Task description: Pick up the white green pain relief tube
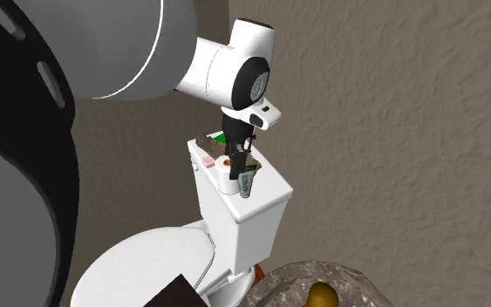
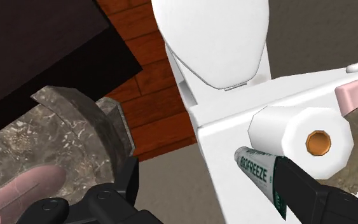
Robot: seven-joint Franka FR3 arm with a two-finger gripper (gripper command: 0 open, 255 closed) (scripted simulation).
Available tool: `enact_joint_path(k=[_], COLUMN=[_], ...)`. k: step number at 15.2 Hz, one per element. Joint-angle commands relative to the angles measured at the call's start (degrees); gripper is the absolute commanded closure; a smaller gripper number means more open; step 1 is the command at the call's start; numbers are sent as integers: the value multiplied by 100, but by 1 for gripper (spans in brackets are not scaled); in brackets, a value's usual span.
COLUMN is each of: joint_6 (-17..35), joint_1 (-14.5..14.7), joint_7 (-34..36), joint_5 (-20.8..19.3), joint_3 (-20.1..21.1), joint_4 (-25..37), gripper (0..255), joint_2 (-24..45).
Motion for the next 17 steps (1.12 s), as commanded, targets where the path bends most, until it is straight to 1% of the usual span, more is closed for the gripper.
enact_joint_path(k=[1, 6, 11, 17], joint_6=[154, 377, 419, 777], joint_1=[53, 306, 633, 671], joint_7=[405, 1319, 2052, 2022], joint_5=[-105, -409, -620, -673], joint_3=[53, 29, -130, -176], joint_4=[286, 1196, 2272, 2136], gripper=[0, 0, 0, 0], joint_2=[463, 1650, 2788, 3019])
